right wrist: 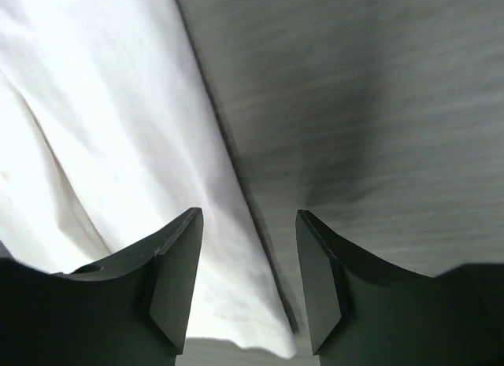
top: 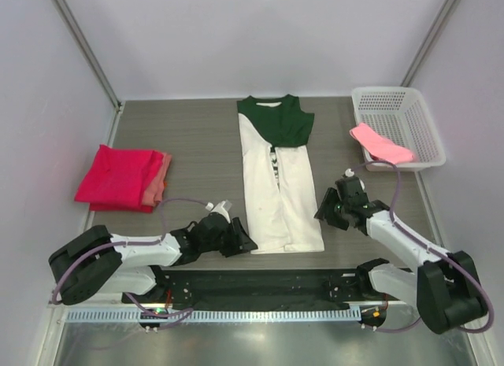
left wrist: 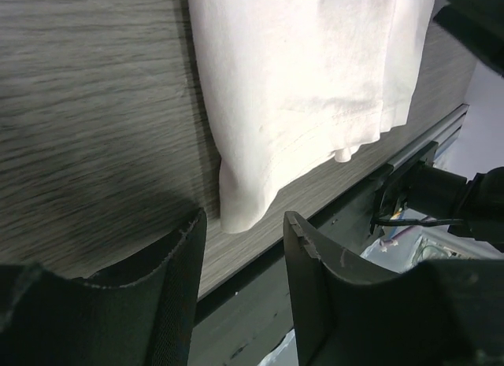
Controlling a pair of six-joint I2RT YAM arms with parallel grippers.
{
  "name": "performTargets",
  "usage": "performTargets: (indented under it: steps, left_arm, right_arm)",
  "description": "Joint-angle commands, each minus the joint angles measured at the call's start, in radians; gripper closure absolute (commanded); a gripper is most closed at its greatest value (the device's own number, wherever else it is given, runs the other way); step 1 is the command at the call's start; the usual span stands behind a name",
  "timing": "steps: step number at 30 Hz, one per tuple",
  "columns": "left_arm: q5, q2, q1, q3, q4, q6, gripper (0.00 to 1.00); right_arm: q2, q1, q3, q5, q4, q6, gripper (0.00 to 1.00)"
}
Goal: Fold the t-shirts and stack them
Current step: Fold the tshirt
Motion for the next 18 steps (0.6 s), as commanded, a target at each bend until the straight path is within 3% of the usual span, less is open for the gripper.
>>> performTargets:
  steps: [1,2,5,6,8,13,18]
  left_arm:
    - [-0.040,0.058,-0.005,0.005,-0.051,0.022,0.54]
    - [-0.041,0.084,-0.003,0.006,-0.030,0.019,0.54]
    - [-0.047,0.136,-0.003,0.022,-0.007,0.019,0.71]
    - [-0.052,0.145,-0.005,0.020,0.000,0.014,0.86]
    - [-0.046,0.155,0.000,0.002,0.048,0.005,0.99]
    - [0.003,0.110,0.069,-0.078,0.067,0.012,1.00]
    - [-0.021,-0.053,0.094,-0.101,-0.080,0.039,1.00]
  right_arm:
    - [-0.114,0.087,-0.043,0.057,-0.041,0.068,0.44]
    - [-0.131,0.132,-0.042,0.075,-0.063,0.077,0.44]
    - [-0.141,0.181,-0.050,0.101,-0.096,0.112,0.44]
    - [-0.144,0.187,-0.053,0.106,-0.106,0.127,0.44]
    - [-0.164,0.196,-0.060,0.093,-0.113,0.134,0.44]
    - [-0.224,0.267,-0.068,0.084,-0.184,0.180,0.43]
    - [-0.276,0.345,-0.073,0.083,-0.271,0.220,0.44]
